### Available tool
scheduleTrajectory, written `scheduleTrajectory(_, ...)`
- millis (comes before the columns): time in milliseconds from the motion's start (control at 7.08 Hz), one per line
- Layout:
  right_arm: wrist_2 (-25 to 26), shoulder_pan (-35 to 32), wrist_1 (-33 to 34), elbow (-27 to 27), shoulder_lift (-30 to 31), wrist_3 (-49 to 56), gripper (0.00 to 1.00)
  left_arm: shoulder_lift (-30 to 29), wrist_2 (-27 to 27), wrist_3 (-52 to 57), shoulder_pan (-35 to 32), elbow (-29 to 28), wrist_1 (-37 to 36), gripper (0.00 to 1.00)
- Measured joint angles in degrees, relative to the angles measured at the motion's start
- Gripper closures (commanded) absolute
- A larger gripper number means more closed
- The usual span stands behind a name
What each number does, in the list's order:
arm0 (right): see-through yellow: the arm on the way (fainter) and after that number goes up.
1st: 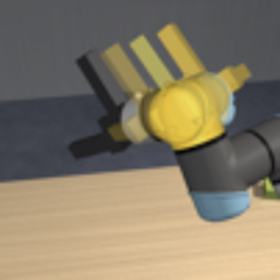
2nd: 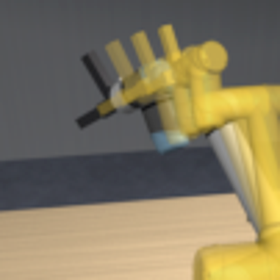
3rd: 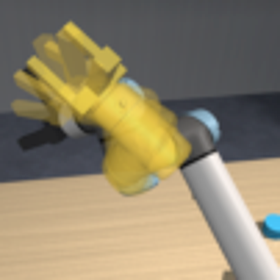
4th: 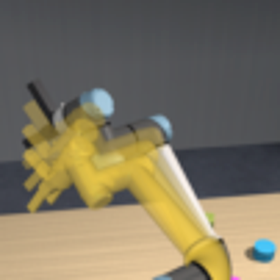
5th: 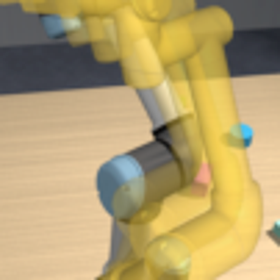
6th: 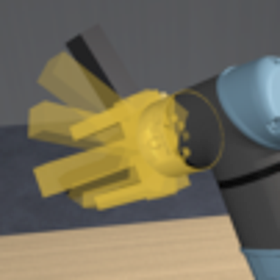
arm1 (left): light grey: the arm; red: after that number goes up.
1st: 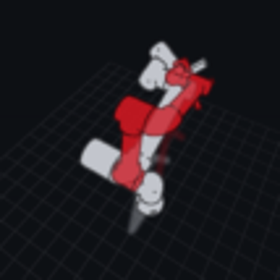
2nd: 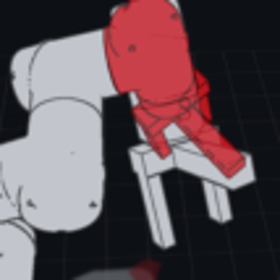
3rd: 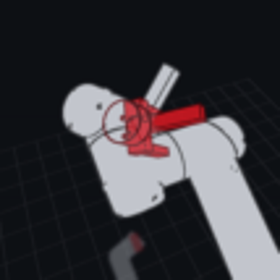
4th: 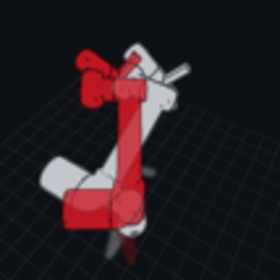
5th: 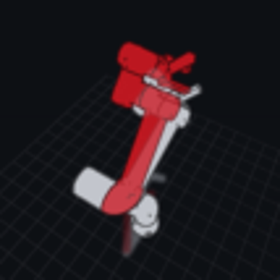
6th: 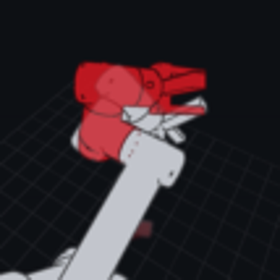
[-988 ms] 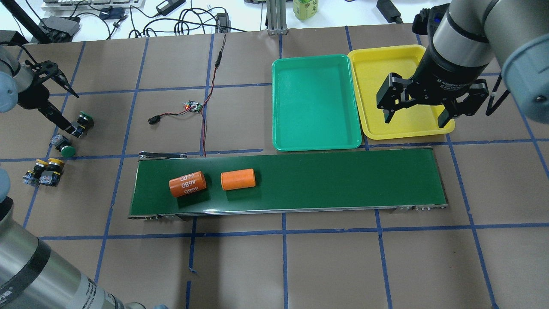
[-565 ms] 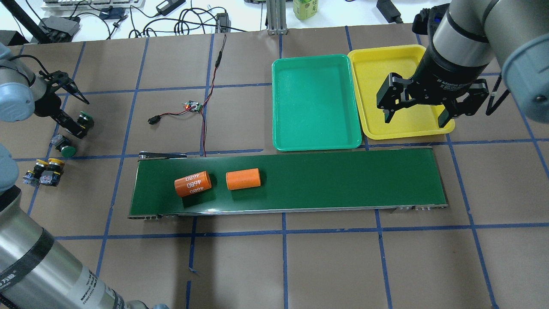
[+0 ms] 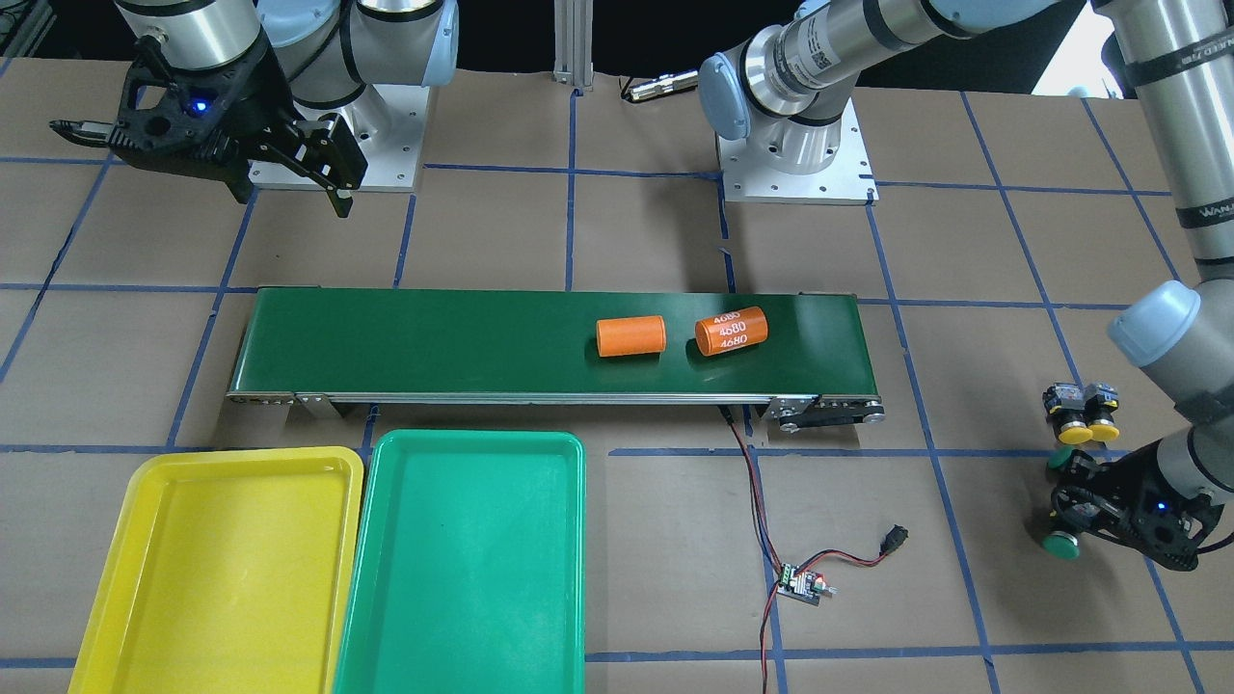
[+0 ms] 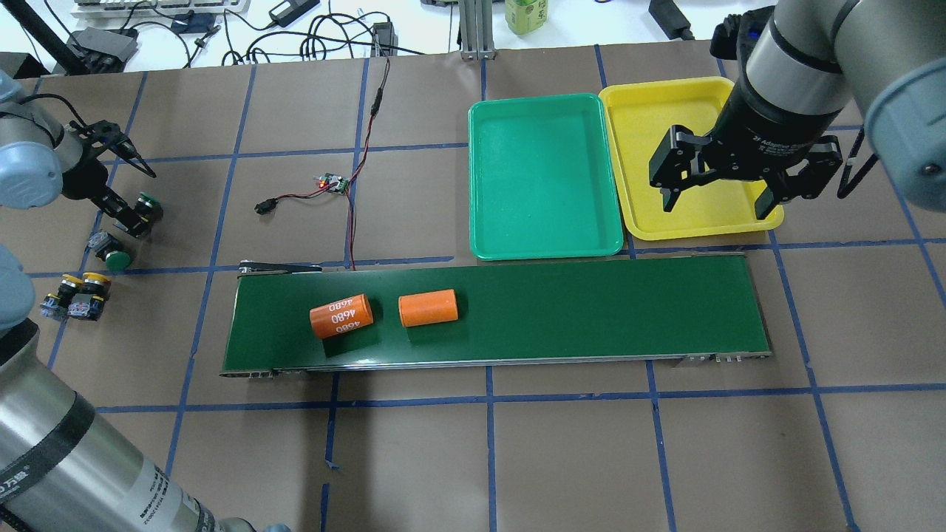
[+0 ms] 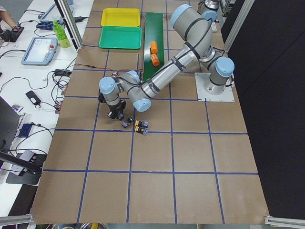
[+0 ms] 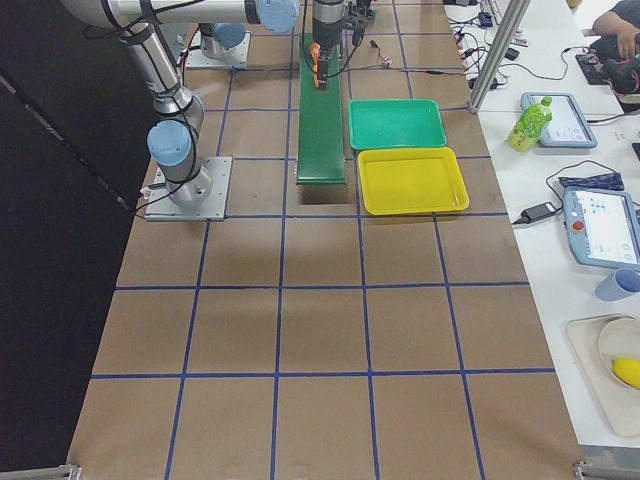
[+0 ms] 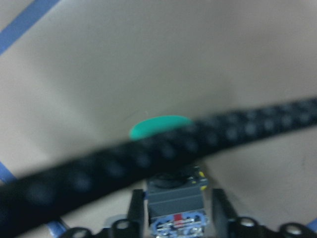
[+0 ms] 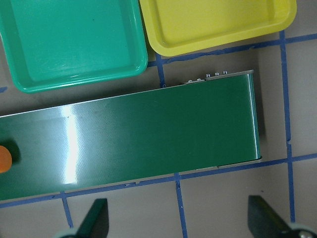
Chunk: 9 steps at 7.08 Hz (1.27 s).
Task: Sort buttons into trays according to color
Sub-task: 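Carry the green button onto the belt and release it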
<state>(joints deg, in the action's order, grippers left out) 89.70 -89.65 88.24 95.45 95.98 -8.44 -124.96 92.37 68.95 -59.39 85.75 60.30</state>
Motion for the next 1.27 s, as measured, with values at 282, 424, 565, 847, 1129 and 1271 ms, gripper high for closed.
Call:
scheduleTrajectory(282,0.03,0.0,0.0,0.0,0.02,0.0,0.0,6.54,0.08,0.13,-1.5,3.37,2.69,1.0)
scheduleTrajectory(424,0.06,0.0,0.0,0.0,0.03,0.0,0.0,11.88,-0.06,0.87,-3.11,6.32,6.43,1.0)
scheduleTrajectory(565,0.1,0.0,0.0,0.0,0.03,0.0,0.0,17.61,-0.53,3.83,-5.45,10.49,9.41,1.0)
scheduleTrajectory(847,0.12,0.0,0.0,0.0,0.01,0.0,0.0,27.37,-3.31,11.92,-11.86,21.39,10.62,1.0)
scheduleTrajectory(1129,0.24,0.0,-0.05,0.0,0.0,0.0,0.0,32.22,-3.98,16.68,-19.2,30.25,7.29,0.35)
scheduleTrajectory(1271,0.28,0.0,-0.08,0.02,0.0,0.0,0.0,33.0,-3.95,17.87,-21.56,33.59,3.34,0.0)
